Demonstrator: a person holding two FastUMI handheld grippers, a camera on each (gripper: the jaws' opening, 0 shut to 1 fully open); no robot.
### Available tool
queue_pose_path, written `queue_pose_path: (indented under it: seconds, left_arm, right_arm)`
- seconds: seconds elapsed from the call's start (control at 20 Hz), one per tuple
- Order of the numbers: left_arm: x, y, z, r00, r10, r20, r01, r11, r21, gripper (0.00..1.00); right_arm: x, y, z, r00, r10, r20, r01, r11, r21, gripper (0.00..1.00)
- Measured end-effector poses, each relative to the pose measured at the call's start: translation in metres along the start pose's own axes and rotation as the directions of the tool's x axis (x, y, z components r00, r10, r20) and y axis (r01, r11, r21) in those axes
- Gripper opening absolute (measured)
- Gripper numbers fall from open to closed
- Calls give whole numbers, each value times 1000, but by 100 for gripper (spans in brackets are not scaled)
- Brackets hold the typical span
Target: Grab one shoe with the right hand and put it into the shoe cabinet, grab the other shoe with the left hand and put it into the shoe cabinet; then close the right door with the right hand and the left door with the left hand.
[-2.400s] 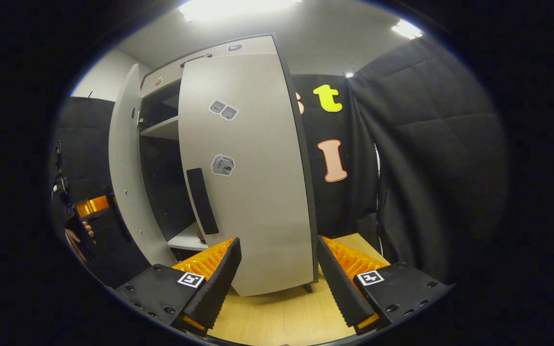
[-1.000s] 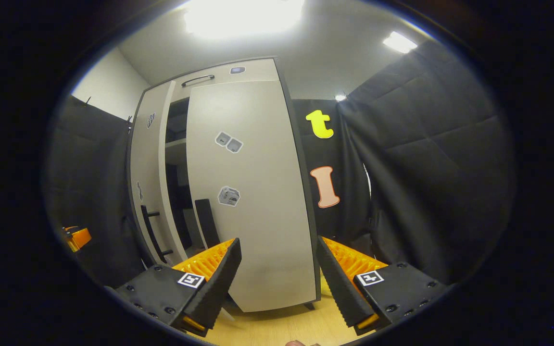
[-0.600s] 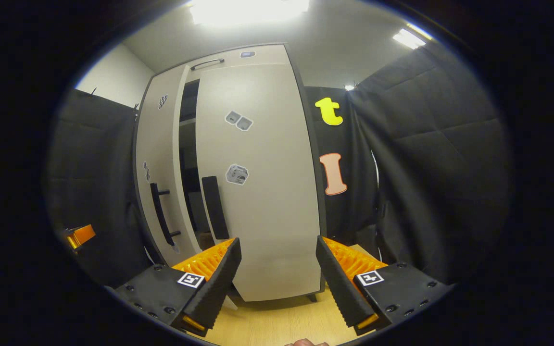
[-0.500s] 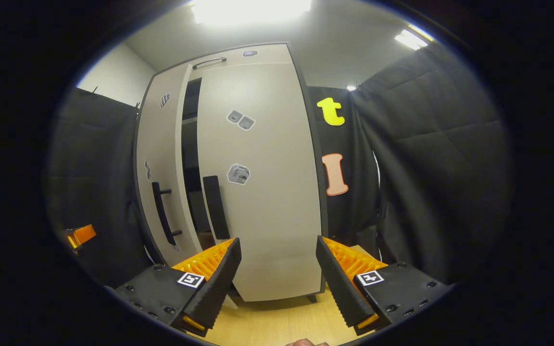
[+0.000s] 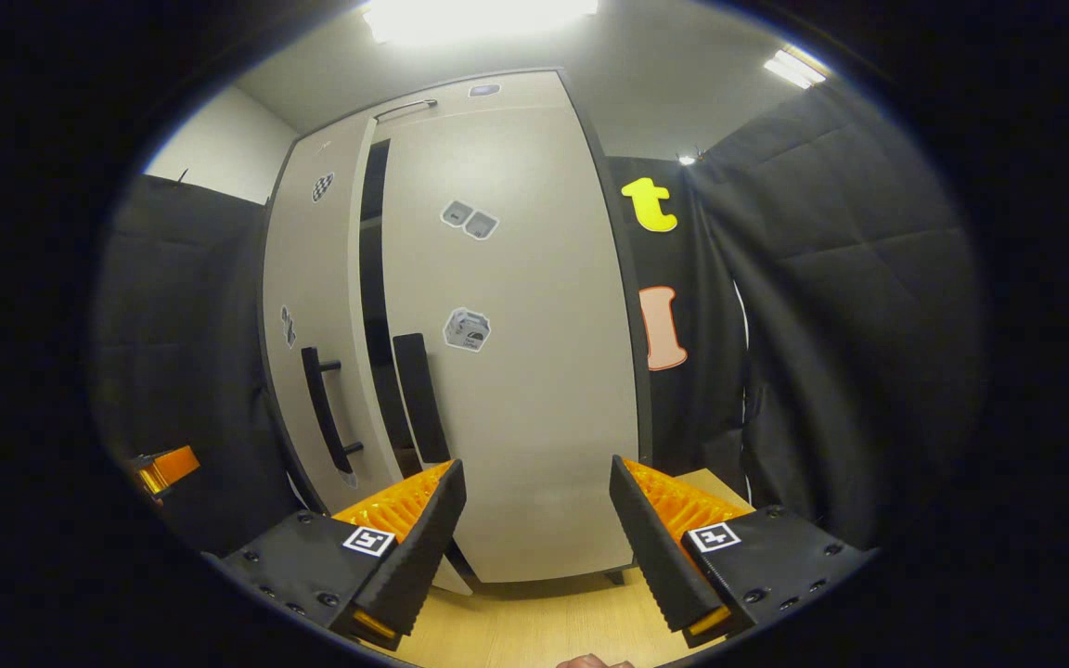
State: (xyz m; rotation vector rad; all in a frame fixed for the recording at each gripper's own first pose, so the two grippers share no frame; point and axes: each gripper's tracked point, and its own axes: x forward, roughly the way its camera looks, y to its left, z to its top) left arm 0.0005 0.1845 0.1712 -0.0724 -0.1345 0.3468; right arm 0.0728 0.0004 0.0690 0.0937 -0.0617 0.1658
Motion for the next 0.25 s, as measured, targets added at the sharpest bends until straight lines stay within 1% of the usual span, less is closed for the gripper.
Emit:
queue_pose_path:
  seconds: [0.05, 0.15, 0.2, 0.25]
  left_arm:
    - [1, -1, -1, 1000, 1, -1, -1, 1000, 9, 92]
    - [3, -3, -1, 1000, -3, 3, 3, 1000, 15, 92]
    - [3, -3, -2, 1000, -2, 1, 2, 1000, 10, 92]
    - [4, -1, -5, 1000, 1, -2, -1, 1000, 2, 99]
  right_arm:
    - [4, 4, -1, 1000, 10, -13, -10, 1000, 3, 98]
    - [10, 11, -4, 999, 29, -36, -29, 1000, -5, 98]
    - [13, 15, -4, 998, 38, -46, -38, 999, -12, 93]
    - [15, 18, -5, 997, 49, -55, -50, 999, -18, 93]
